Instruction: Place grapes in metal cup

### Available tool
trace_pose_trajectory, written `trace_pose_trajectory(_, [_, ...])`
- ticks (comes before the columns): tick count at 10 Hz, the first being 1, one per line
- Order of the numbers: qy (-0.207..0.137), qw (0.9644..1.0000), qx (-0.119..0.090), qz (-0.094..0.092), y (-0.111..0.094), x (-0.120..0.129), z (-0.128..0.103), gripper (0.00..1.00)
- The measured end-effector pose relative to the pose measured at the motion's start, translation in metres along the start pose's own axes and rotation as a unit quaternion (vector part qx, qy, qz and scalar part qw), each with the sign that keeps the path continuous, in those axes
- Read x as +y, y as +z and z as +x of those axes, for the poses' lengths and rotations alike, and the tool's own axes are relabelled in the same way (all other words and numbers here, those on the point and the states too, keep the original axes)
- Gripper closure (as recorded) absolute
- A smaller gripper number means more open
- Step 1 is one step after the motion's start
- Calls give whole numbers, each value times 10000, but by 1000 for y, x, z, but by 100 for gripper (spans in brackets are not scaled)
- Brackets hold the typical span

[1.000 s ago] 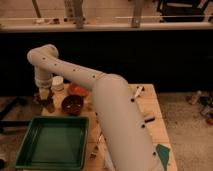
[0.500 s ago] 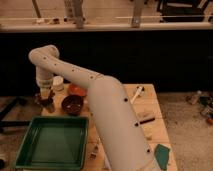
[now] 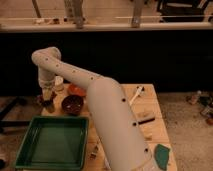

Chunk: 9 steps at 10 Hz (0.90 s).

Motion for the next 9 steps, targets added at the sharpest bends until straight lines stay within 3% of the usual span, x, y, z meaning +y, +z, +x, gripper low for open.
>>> trace_pose_trajectory(9, [16,9994,298,-156,13,-6,-1,100])
